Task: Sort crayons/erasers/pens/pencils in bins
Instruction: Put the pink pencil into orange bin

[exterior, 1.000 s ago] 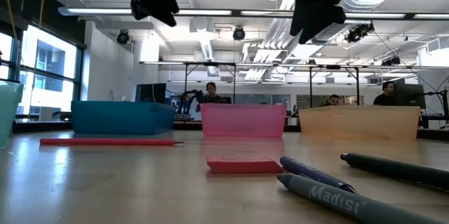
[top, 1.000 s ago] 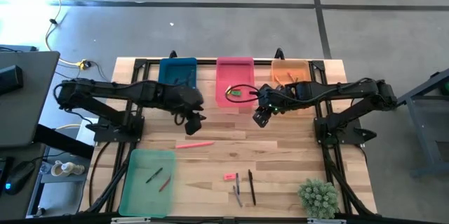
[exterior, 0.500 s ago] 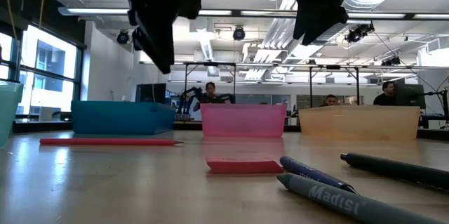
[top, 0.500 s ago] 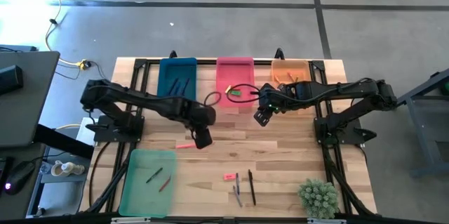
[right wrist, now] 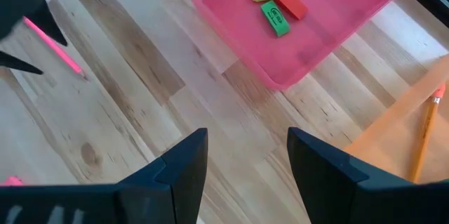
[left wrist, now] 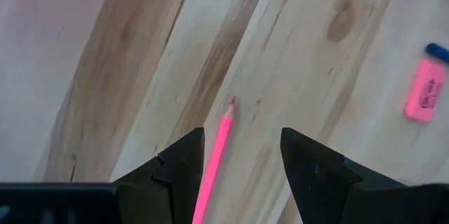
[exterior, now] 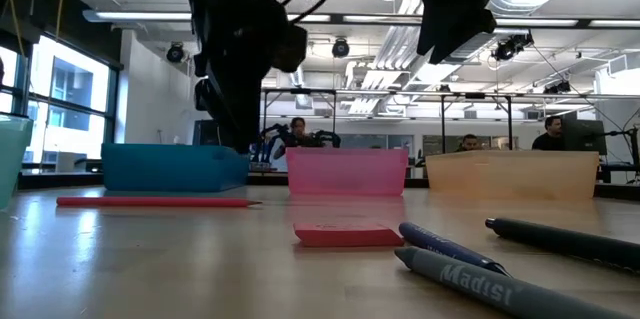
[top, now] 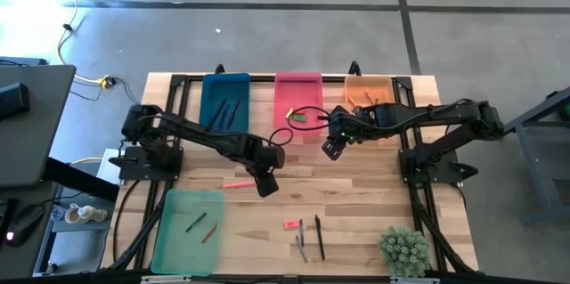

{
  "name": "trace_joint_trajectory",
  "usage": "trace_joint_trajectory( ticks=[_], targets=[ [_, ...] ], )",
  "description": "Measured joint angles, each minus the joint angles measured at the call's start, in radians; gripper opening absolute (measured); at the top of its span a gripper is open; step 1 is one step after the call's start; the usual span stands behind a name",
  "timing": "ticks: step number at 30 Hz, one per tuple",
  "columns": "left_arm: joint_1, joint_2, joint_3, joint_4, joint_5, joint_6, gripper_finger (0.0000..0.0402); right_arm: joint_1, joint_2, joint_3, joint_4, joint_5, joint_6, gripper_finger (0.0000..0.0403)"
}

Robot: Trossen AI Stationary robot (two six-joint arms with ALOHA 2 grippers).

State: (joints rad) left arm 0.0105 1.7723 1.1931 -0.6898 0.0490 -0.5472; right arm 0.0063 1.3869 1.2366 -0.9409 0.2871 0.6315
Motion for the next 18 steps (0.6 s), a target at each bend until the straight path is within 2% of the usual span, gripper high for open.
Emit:
trace_joint_trajectory(
  ticks=[18],
  targets=[
    [-0.011, 0.067, 0.001, 0.03, -0.019, 0.073, 0.0161, -0.037, 0.0, 0.0, 0.003, -0.002, 0.101, 0.0188]
  ],
)
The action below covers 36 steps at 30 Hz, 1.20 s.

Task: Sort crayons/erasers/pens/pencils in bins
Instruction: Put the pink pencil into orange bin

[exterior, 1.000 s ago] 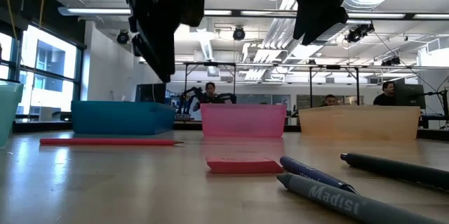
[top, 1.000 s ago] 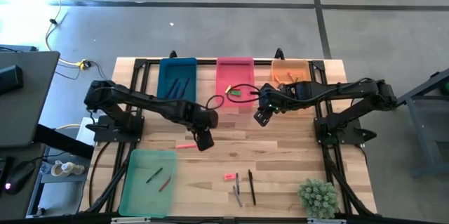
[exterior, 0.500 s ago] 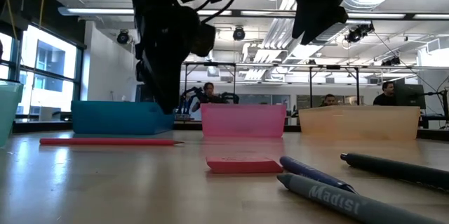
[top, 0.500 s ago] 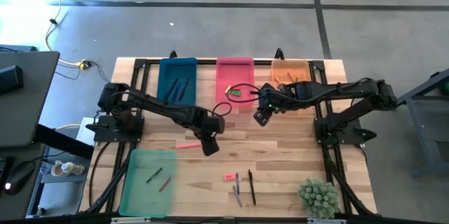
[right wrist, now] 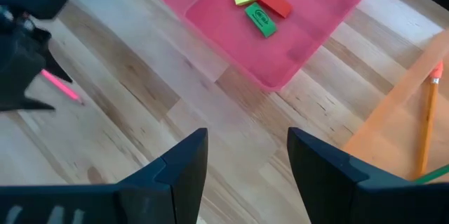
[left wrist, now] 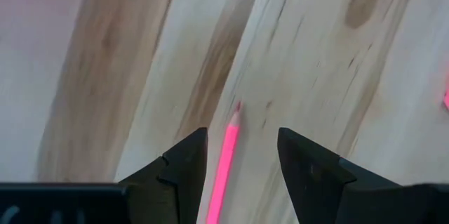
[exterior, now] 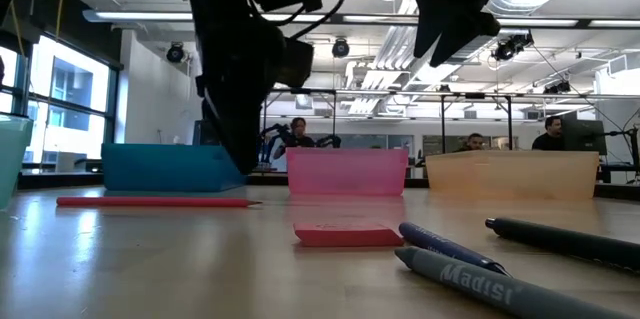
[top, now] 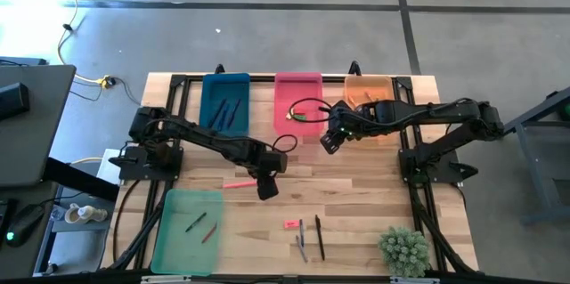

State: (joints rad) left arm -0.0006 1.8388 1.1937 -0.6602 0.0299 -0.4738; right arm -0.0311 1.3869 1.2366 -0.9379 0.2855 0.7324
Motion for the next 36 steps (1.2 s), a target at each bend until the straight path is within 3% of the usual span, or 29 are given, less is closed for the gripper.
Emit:
trace_joint_trajectory(
  ticks=[18, 24, 36],
  targets=[
    [-0.015, 0.094, 0.002, 0.031, -0.027, 0.04, 0.0161, 0.0, 0.0, 0.0, 0.004, 0.0, 0.023, 0.0188],
    [-0.017, 0.095, 0.002, 0.023, -0.08, 0.054, 0.0159, 0.0, 0.0, 0.0, 0.0, 0.0, 0.02, 0.0188],
    [-0.046, 0.135, 0.007, -0.006, -0.134, 0.181, 0.0097, -0.002, -0.001, 0.0, -0.019, 0.003, 0.019, 0.0188]
  ],
)
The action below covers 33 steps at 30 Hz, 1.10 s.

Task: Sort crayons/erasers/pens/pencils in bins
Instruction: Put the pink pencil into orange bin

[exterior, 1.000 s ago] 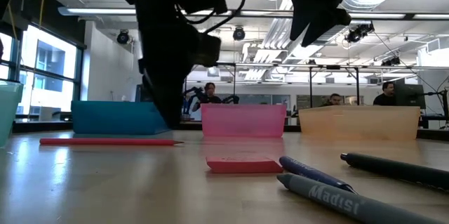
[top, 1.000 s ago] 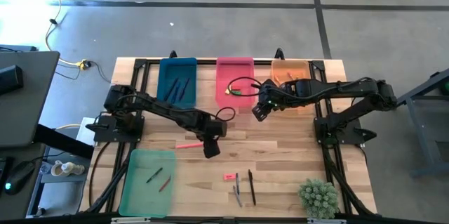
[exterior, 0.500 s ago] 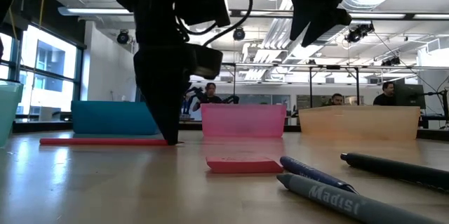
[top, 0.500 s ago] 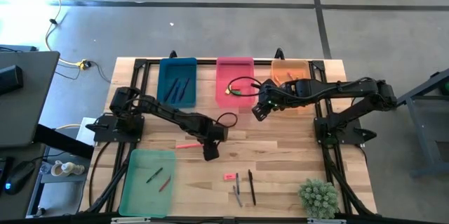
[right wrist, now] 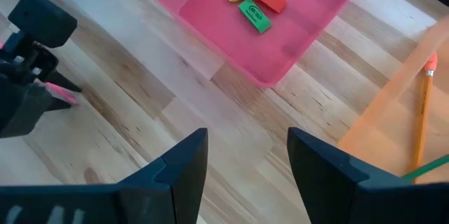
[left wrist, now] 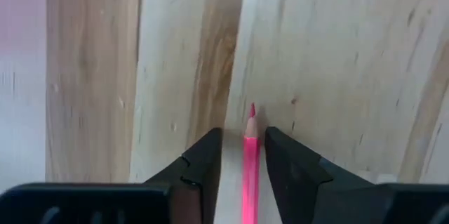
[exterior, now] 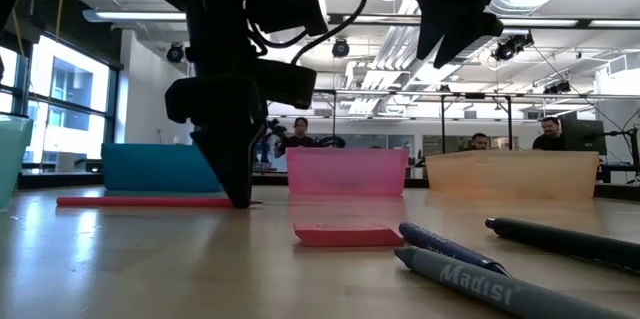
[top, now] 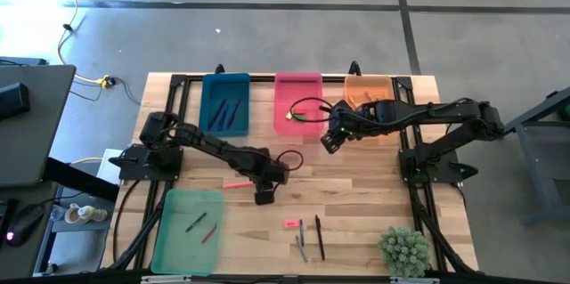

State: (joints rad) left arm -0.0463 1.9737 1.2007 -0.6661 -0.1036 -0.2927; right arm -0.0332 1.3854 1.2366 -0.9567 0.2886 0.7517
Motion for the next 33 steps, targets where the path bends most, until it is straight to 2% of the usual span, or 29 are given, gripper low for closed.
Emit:
trace_joint_trajectory(
  ticks=[14, 22, 33],
  targets=[
    [-0.026, -0.003, -0.005, 0.035, 0.002, 0.037, 0.0006, 0.0, -0.092, 0.0, -0.088, 0.019, -0.036, 0.0188],
    [-0.022, -0.012, -0.01, 0.049, 0.059, 0.027, 0.0005, 0.0, -0.136, 0.0, -0.151, 0.014, -0.134, 0.0188],
    [0.027, -0.018, -0.01, 0.064, 0.18, 0.005, 0.0005, 0.049, -0.146, -0.021, -0.176, -0.076, -0.263, 0.0188]
  ],
)
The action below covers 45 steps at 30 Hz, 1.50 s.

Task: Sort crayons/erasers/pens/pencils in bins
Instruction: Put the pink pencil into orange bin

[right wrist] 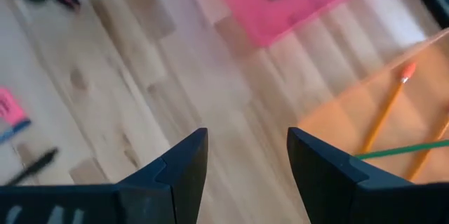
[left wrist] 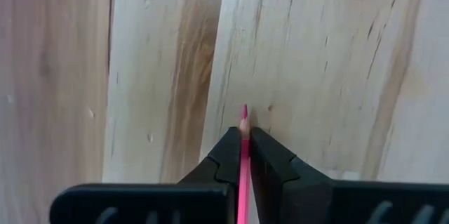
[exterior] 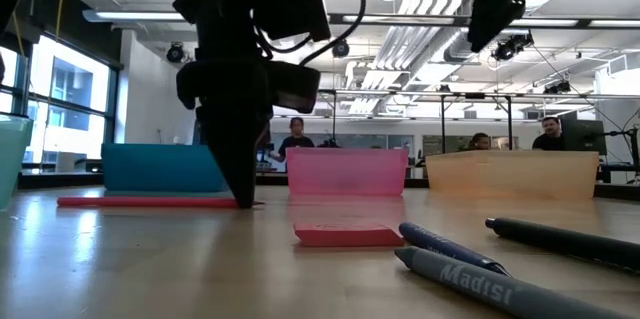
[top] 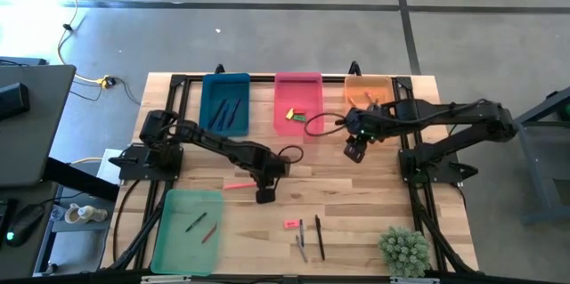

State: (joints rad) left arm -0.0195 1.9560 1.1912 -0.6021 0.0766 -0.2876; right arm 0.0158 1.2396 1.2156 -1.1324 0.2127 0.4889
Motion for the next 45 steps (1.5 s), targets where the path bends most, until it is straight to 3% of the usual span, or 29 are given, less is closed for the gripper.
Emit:
trace_joint_trajectory(
  ticks=[9, 20, 27, 45],
  targets=[
    [0.049, -0.02, -0.002, 0.011, 0.089, 0.002, 0.0005, 0.123, 0.0, -0.119, 0.059, -0.02, 0.134, 0.0188],
    [0.106, -0.041, -0.001, 0.064, 0.211, -0.015, 0.0005, 0.253, 0.0, -0.252, 0.347, -0.04, 0.385, 0.0188],
    [0.126, -0.042, 0.0, 0.104, 0.301, -0.015, 0.0005, 0.342, 0.0, -0.297, 0.444, -0.038, 0.528, 0.0188],
    [0.151, -0.044, 0.001, 0.239, 0.439, -0.073, 0.0004, 0.567, -0.097, -0.3, 0.46, 0.143, 0.757, 0.0188]
  ],
)
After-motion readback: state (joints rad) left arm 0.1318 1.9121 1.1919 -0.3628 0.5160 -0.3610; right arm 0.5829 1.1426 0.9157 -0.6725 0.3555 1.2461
